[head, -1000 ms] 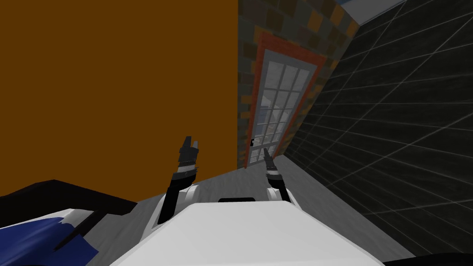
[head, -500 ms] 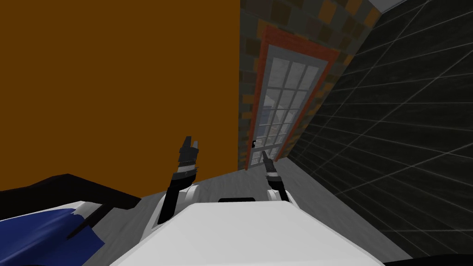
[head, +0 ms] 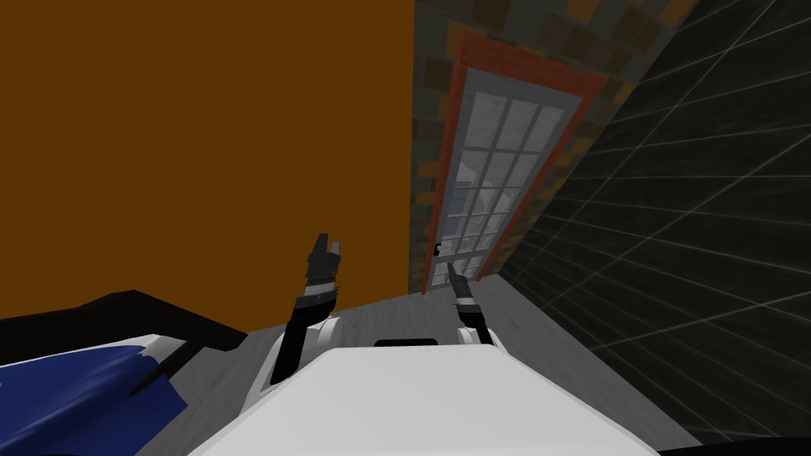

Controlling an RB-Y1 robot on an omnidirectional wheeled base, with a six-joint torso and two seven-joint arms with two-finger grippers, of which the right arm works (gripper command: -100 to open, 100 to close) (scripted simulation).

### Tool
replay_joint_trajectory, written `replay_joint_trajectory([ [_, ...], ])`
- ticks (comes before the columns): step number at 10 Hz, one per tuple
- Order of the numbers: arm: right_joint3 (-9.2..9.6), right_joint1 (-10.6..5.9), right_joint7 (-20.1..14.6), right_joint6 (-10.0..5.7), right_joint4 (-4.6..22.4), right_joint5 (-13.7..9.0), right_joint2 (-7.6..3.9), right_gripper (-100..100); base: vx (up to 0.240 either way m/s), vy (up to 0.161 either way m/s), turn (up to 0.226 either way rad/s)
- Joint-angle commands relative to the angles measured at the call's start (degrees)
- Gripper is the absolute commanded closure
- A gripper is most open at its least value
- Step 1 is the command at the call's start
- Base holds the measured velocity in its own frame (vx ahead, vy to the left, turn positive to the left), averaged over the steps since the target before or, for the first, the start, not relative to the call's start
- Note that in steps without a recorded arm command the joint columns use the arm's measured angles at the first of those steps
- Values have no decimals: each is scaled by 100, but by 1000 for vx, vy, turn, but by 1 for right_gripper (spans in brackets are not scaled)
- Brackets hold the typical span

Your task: Pull the door open

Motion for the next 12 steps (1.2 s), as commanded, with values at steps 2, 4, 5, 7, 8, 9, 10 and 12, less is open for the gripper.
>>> replay_joint_trajectory([
  [2, -8, -39, 339, -77, 274, -38, -29, -100, 51, -53, 94],
  [4, -17, -101, 717, -151, 621, -87, -59, -100, 57, -58, 120],
  [5, -17, -101, 762, -151, 621, -87, -59, -100, 40, -45, 38],
  [7, -26, -161, 1138, -224, 961, -134, -85, -100, 61, -54, 96],
  [8, -26, -161, 1175, -224, 961, -134, -85, -100, 54, -60, 56],
  [9, -30, -191, 1381, -260, 1129, -157, -97, -100, 41, -44, 77],
  [10, -34, -221, 1538, -296, 1298, -180, -110, -100, 51, -59, 122],
  [12, -39, -250, 1783, -331, 1459, -202, -121, -100, 46, -54, 71],
])
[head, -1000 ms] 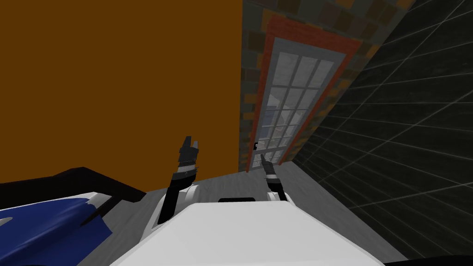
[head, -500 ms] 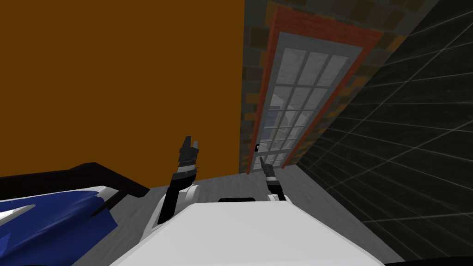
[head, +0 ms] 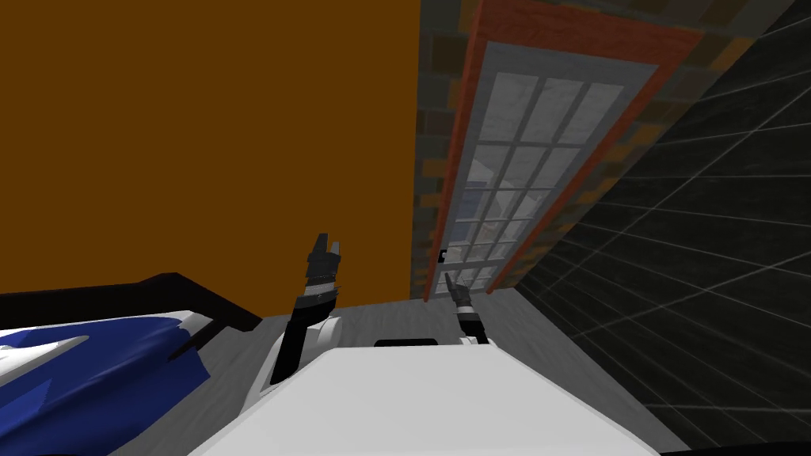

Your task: Pull the door open

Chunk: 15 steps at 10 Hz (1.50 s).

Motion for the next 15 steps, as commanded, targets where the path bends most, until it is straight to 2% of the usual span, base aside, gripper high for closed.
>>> replay_joint_trajectory([
  [1, -10, -61, 286, -53, 253, -34, -15, -100, 57, -70, 115],
  [2, -10, -61, 317, -53, 253, -34, -15, -100, 41, -50, 42],
  [4, -18, -117, 676, -121, 571, -78, -36, -100, 51, -55, 99],
  [5, -18, -117, 704, -121, 571, -78, -36, -100, 39, -54, 46],
  [9, -32, -219, 1375, -244, 1146, -158, -71, -100, 58, -73, 103],
  [10, -32, -219, 1404, -244, 1146, -158, -71, -100, 34, -49, 23],
  [15, -47, -324, 2119, -370, 1733, -239, -103, -100, 57, -70, 79],
])
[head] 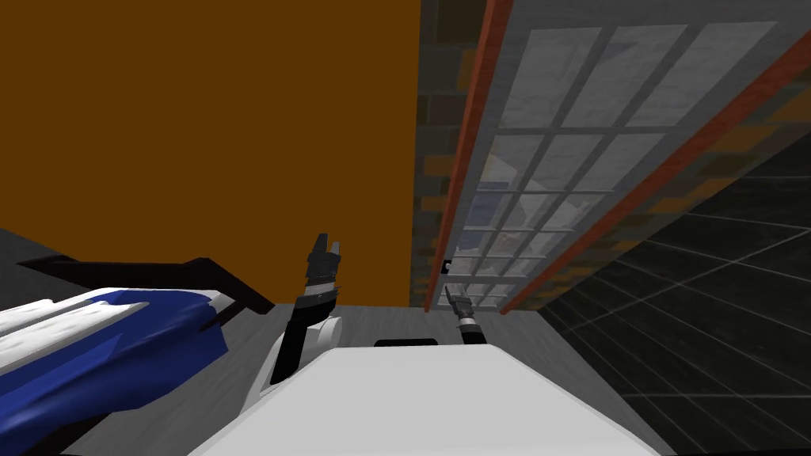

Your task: Pull the door open

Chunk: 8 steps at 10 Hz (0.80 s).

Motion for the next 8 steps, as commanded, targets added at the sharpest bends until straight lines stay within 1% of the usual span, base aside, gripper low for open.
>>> replay_joint_trajectory([
  [1, -10, -62, 213, -54, 213, -26, -13, -100, 52, -70, 80],
  [4, -17, -107, 523, -108, 467, -61, -25, -100, 41, -66, 64],
  [5, -20, -132, 689, -138, 603, -80, -31, -100, 57, -77, 75],
  [7, -24, -159, 874, -170, 755, -101, -38, -100, 41, -82, 59],
  [8, -22, -151, 801, -157, 695, -91, -23, -100, 18, -39, 17],
])
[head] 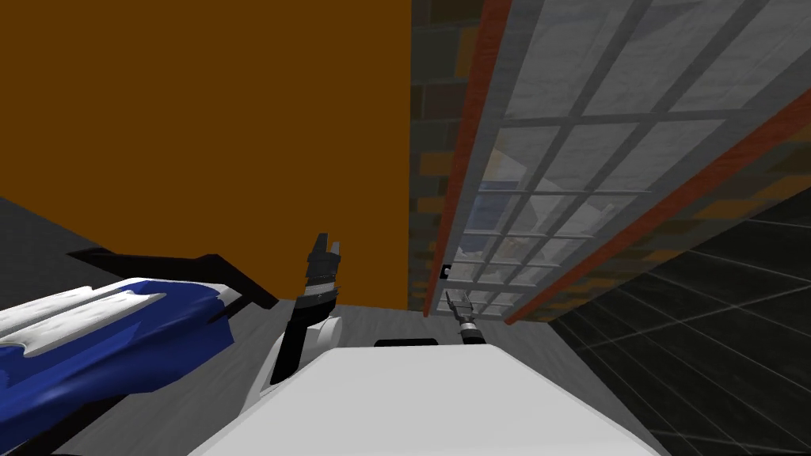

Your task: Pull the door open

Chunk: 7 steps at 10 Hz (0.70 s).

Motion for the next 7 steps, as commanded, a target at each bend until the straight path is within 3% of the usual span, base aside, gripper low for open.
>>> replay_joint_trajectory([
  [1, -147, -88, 42, -4, 122, -69, -1, -100, -1, 1, 196],
  [3, -429, -258, 126, -15, 350, -204, -1, -100, -8, 7, 364],
  [5, -517, -311, 151, -18, 420, -245, -1, -100, -1, -1, 79],
  [7, -796, -480, 233, -30, 641, -379, -2, -100, 9, -20, 305],
])
